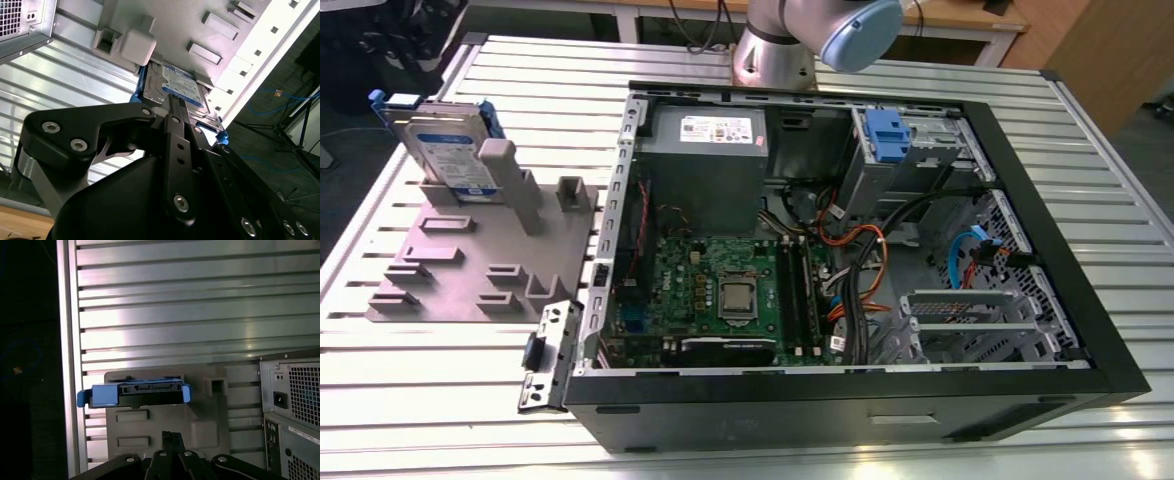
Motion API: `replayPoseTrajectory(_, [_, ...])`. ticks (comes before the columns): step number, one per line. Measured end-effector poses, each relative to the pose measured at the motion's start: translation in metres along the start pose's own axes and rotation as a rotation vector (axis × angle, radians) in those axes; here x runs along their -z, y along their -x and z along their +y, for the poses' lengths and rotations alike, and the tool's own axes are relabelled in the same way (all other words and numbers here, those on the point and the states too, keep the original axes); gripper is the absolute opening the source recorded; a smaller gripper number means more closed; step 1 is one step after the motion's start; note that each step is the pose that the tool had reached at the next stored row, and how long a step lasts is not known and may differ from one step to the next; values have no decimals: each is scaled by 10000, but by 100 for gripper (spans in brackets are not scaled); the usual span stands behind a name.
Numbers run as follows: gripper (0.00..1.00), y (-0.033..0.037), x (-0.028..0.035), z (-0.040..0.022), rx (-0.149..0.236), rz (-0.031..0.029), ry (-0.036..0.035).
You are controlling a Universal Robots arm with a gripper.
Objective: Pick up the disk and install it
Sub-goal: 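Reach for the disk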
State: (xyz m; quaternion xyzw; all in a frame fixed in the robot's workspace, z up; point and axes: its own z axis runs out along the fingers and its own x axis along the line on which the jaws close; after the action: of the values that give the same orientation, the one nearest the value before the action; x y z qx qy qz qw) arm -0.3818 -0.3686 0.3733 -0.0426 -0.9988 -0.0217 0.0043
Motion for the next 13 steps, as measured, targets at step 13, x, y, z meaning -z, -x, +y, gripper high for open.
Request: replayPoseTrajectory(13, [11,-259,-75,86,0,8,2])
